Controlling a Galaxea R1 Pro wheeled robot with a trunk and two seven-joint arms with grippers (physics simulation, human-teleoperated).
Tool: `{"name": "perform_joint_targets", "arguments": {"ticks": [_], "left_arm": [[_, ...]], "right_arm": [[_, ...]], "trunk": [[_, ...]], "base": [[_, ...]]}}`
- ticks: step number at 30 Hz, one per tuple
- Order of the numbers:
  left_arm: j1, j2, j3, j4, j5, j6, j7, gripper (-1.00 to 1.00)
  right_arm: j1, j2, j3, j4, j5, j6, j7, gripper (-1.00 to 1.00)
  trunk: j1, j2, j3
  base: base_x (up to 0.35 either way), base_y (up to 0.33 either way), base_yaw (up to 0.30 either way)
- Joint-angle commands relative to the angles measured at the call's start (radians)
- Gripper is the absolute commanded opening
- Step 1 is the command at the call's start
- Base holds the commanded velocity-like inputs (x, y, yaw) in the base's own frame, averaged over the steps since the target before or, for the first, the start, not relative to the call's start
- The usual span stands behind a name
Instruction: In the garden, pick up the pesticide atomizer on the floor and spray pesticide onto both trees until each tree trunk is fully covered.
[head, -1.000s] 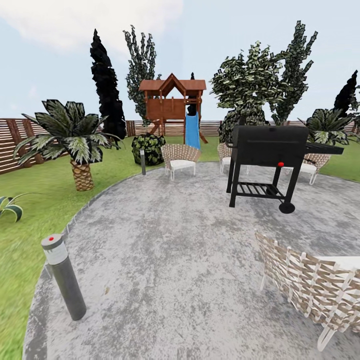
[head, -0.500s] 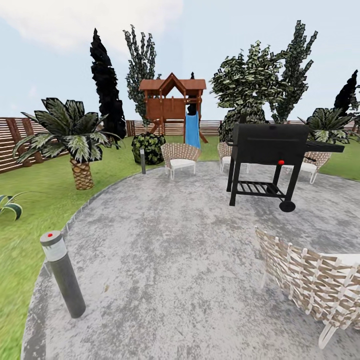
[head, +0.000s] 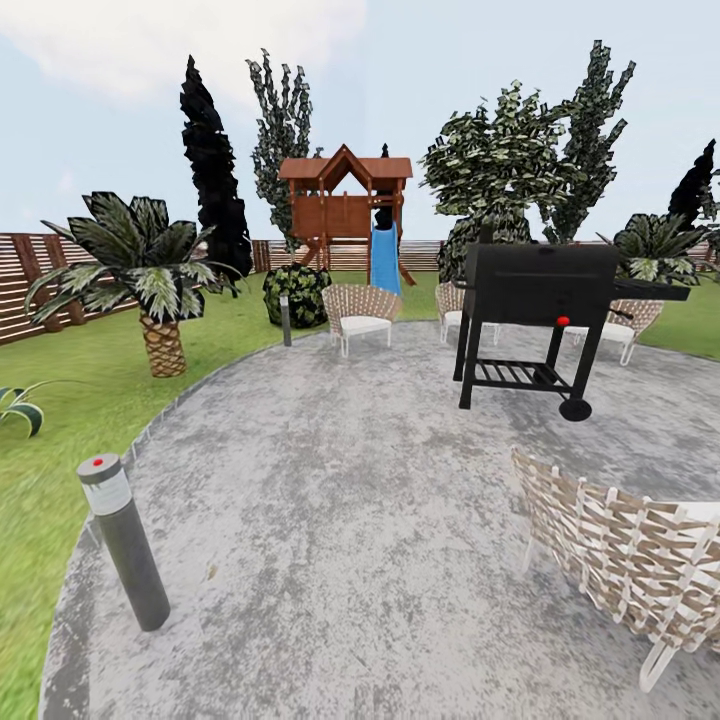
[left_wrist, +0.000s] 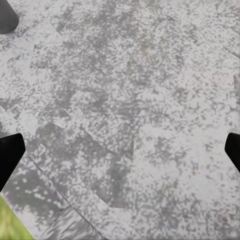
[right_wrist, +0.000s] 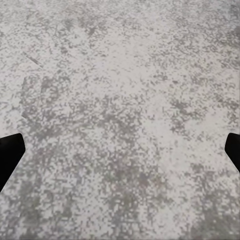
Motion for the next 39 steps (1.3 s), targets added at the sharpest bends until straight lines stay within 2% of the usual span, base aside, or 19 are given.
{"name": "perform_joint_targets", "arguments": {"ticks": [1,14,30,39], "left_arm": [[0.0,0.0,0.0,0.0,0.0,0.0,0.0,1.0],[0.0,0.0,-0.002,0.0,0.001,0.001,0.0,1.0],[0.0,0.0,-0.002,0.001,0.001,0.001,0.0,1.0],[0.0,-0.001,-0.002,0.0,0.001,0.001,0.0,1.0]], "right_arm": [[0.0,0.0,0.0,0.0,0.0,0.0,0.0,1.0],[0.0,0.0,-0.002,-0.002,-0.002,-0.001,-0.002,1.0],[0.0,0.0,-0.002,-0.001,-0.002,-0.001,-0.002,1.0],[0.0,0.0,-0.002,-0.001,-0.002,-0.001,-0.002,1.0]], "trunk": [[0.004,-0.007,-0.003],[0.054,-0.098,-0.045],[0.115,-0.21,-0.118],[0.15,-0.273,-0.148]], "base": [[0.0,0.0,0.0],[0.0,0.0,0.0],[0.0,0.0,0.0],[0.0,0.0,0.0]]}}
